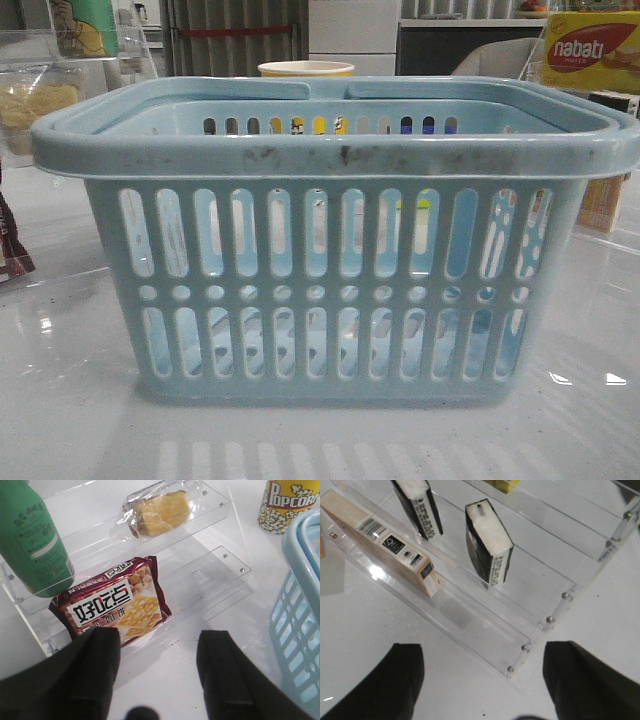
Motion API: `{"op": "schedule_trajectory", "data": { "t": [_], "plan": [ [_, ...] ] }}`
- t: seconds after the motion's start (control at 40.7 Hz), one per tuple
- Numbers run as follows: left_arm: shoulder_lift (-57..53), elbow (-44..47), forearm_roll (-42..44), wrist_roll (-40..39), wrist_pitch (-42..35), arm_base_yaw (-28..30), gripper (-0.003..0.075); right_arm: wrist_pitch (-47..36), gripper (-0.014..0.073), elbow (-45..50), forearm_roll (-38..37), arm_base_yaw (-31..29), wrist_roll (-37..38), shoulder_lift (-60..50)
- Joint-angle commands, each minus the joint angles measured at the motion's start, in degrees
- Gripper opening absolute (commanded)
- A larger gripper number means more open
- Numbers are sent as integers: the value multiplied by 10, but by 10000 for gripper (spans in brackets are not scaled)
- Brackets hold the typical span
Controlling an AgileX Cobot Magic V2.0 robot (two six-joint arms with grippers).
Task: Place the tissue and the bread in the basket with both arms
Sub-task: 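Close the right gripper on a small white tissue pack, then lift the tissue pack and carry it over the blue basket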
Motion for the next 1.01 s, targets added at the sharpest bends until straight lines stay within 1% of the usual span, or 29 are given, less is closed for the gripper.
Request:
{"op": "schedule_trajectory", "data": {
  "t": [0.0, 0.196, 0.344, 0.687, 0.982],
  "plan": [
    [-1, -17, 1, -5, -45, -4, 401, -55, 594, -33, -1, -4, 1, 9],
    [-1, -17, 1, -5, -45, -4, 401, -112, 594, -51, -1, -4, 1, 62],
    [-1, -17, 1, -5, -45, -4, 401, -168, 594, -51, -1, -4, 1, 94],
    [-1, -17, 0, -5, -44, -4, 401, -261, 594, -51, -9, -4, 1, 152],
    [-1, -17, 0, -5, -41, -4, 401, -301, 594, -51, -9, -6, 1, 185]
  ]
}}
